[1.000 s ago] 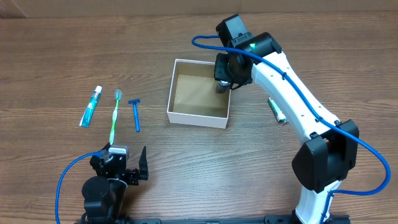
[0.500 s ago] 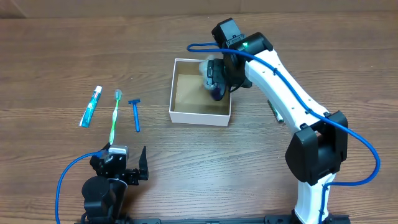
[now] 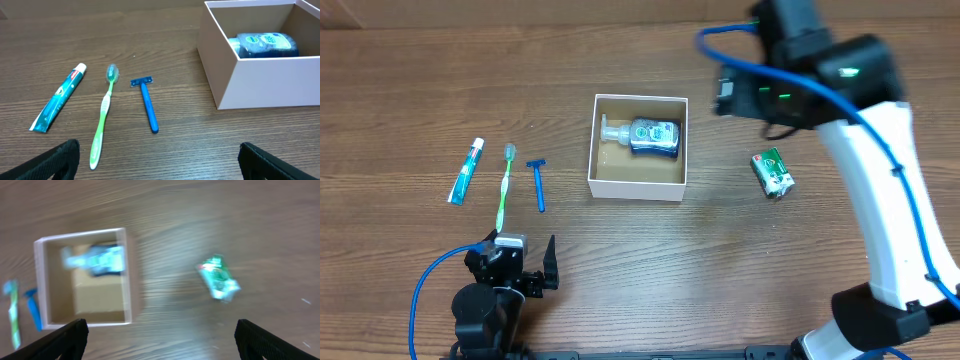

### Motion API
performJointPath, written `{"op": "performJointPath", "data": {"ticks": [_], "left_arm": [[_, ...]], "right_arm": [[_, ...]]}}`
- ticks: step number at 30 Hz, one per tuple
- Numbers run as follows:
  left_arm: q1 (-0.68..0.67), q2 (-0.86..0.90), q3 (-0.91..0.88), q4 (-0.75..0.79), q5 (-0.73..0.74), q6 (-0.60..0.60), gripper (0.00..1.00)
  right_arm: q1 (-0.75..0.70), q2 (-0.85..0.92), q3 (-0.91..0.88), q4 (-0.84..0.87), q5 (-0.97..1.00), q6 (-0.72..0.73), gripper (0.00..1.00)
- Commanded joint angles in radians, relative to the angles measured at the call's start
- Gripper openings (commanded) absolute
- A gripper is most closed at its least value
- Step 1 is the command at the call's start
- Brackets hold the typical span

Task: Pack container
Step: 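Move the right gripper to the green soap bar and grasp it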

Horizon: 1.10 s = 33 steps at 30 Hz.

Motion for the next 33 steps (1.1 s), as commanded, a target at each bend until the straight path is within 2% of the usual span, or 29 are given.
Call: {"op": "performJointPath", "data": {"ticks": [1, 5, 10, 13, 18, 22, 28, 33], "left_arm": [[0.006, -0.009, -0.006, 0.0, 0.007, 0.009, 1.0], [0.006, -0.009, -0.006, 0.0, 0.007, 0.009, 1.0], [0.006, -0.009, -0.006, 0.0, 0.007, 0.009, 1.0], [0.006, -0.009, -0.006, 0.0, 0.007, 0.009, 1.0], [0.006, -0.009, -0.006, 0.0, 0.007, 0.009, 1.0], [0.006, -0.009, -0.006, 0.0, 0.007, 0.009, 1.0], [0.006, -0.009, -0.006, 0.0, 0.007, 0.009, 1.0], [0.006, -0.009, -0.006, 0.0, 0.007, 0.009, 1.0]], "right_arm": [[-0.118, 0.038, -0.06, 0.002, 0.02, 0.001, 0.95], [-0.204, 0.039, -0.2, 0.064, -0.046, -0.002, 0.93], [-0.219, 0.039, -0.512, 0.279, -0.052, -0.031, 0.91], [-0.233, 0.039, -0.658, 0.429, -0.03, -0.03, 0.98], [-0.27, 0.043, -0.802, 0.591, -0.038, -0.043, 0.88], [-0.275, 0.087, -0.834, 0.672, -0.098, -0.143, 0.9], [-0.275, 0.152, -0.834, 0.69, -0.148, -0.254, 0.92], [-0.275, 0.207, -0.834, 0.683, -0.154, -0.255, 0.9]]}}
